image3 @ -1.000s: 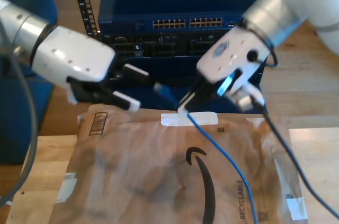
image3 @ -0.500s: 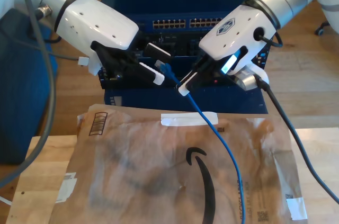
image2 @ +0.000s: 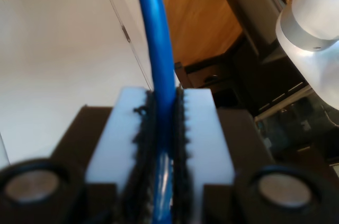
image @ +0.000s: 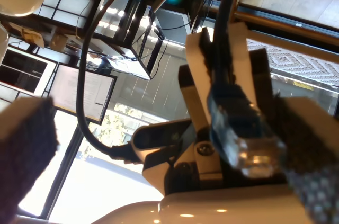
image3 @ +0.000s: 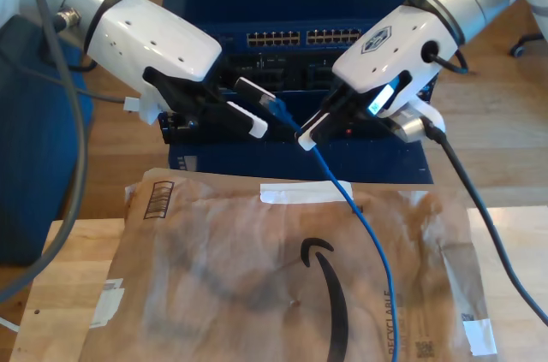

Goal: Grab the cable and plug it in

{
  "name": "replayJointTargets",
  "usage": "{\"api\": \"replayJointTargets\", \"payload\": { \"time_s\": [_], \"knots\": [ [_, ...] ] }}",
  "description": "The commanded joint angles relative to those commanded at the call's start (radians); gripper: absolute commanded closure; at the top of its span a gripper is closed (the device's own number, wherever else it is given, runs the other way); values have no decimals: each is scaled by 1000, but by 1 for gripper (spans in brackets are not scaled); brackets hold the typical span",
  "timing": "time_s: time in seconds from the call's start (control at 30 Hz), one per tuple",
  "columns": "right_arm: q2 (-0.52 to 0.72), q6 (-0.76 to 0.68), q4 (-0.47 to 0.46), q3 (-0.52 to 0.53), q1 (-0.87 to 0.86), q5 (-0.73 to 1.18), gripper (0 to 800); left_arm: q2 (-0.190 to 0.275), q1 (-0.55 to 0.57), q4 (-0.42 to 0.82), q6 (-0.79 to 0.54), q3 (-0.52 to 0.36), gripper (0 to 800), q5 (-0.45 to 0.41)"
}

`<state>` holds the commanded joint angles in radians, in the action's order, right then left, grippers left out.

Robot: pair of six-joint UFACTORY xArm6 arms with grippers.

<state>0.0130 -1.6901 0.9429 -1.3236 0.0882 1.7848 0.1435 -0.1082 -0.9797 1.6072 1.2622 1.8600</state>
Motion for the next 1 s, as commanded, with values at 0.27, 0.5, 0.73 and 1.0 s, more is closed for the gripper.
{"api": "replayJointTargets", "payload": {
  "time_s": [0.27, 0.5, 0.73, 1.0],
  "knots": [
    [2, -2, 0, 3, 0, 0, 781, 0, 0, -3, 2, -3, 357, -5],
    [0, -2, 0, 5, 3, 0, 780, 0, 0, -3, 0, -3, 395, -9],
    [0, -3, 3, 6, 5, 0, 781, 0, 0, -3, -2, -8, 424, -12],
    [-2, -3, 3, 9, 8, 0, 781, 0, 0, -3, -3, -8, 438, -14]
  ]
}}
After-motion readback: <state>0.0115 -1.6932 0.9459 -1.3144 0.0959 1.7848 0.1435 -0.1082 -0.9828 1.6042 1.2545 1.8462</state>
